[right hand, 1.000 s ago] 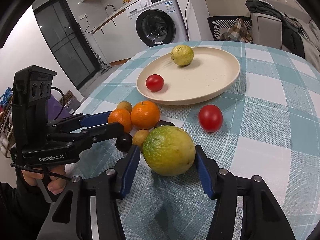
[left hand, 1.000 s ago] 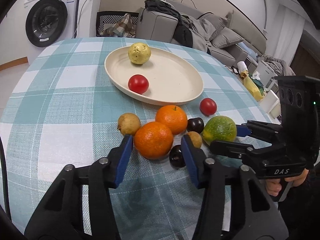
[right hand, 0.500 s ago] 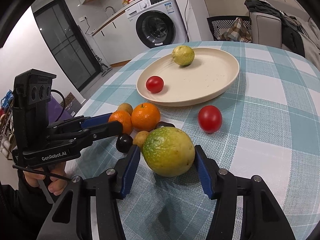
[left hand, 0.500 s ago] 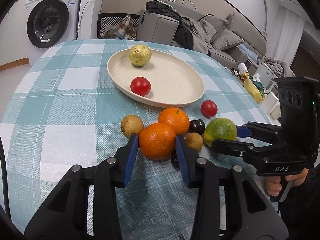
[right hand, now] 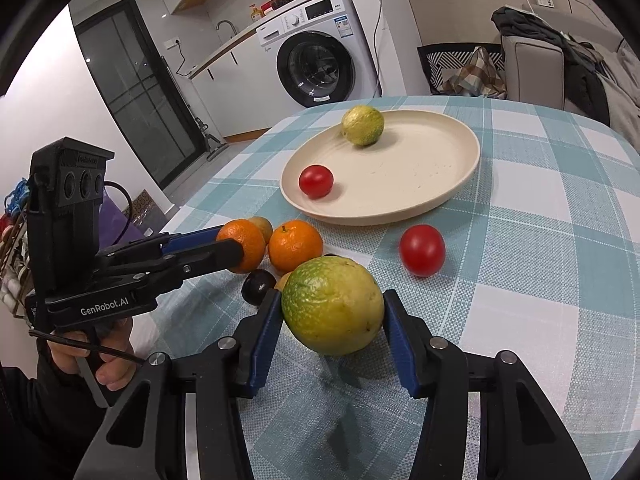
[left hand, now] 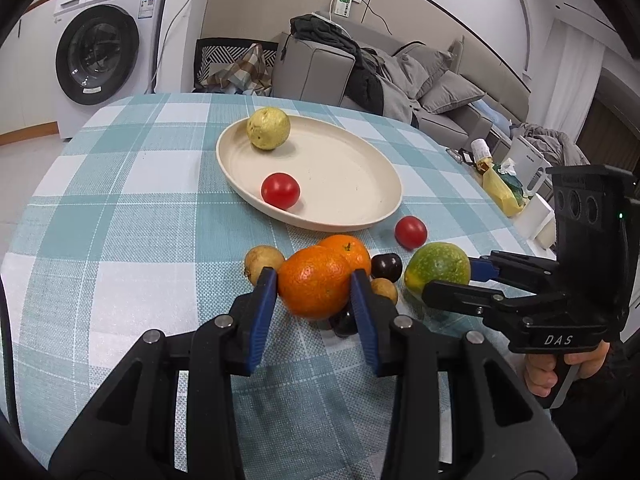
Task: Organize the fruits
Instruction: 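Grasp the mandarin orange with the left tool while the right tool grasps the green citrus, then carry the mandarin and green citrus onto the plate and open both tools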
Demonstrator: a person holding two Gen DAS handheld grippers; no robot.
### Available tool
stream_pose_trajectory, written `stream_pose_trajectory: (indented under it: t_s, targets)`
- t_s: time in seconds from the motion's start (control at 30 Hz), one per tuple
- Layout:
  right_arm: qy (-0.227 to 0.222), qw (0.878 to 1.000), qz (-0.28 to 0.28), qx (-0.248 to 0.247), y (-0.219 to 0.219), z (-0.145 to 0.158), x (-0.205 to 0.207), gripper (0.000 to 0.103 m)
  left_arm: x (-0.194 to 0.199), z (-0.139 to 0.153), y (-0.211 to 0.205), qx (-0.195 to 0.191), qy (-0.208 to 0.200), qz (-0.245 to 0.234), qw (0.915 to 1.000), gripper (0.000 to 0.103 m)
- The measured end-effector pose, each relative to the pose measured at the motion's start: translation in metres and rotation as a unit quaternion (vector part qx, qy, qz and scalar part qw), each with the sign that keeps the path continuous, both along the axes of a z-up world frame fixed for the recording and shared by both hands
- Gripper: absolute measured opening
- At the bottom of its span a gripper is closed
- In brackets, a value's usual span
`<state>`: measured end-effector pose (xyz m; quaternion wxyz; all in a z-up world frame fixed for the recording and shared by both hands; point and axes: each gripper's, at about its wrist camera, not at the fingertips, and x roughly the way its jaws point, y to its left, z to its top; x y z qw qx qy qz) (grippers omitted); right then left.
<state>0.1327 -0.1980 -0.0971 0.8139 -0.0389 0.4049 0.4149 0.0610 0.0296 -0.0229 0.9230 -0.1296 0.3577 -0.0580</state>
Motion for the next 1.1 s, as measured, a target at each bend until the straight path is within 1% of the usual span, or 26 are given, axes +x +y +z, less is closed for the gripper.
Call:
stream_pose_trajectory:
  t_s: [0.2, 0.4, 0.67, 0.9, 1.1]
  targets:
    - [-0.016, 1.0, -0.012, 0.015, -0.005, 0.006, 0.0, 0.051, -0.004, 0.009, 0.001, 0.002, -0.017, 0.006, 0.9998, 0.035]
    - [-0.045, 0.998, -0.028, 0.027, -0.009, 0.018, -0.001, 0.051, -0.003, 0.018, 0.0, 0.006, -0.029, 0.007, 0.9995, 0.035]
    - [-0.061, 0.996, -0.053, 0.029, -0.01, 0.031, 0.007, 0.051, 0.003, 0.032, -0.008, 0.026, -0.046, 0.008, 0.9986, 0.035]
    - [-0.072, 0.995, -0.063, 0.026, -0.01, 0.042, 0.016, 0.051, 0.02, 0.042, -0.01, 0.036, -0.052, 0.009, 0.9979, 0.035]
    - [-0.08, 0.994, -0.062, 0.027, -0.009, 0.052, 0.027, 0.051, 0.037, 0.045, -0.007, 0.041, -0.049, 0.015, 0.9978, 0.035]
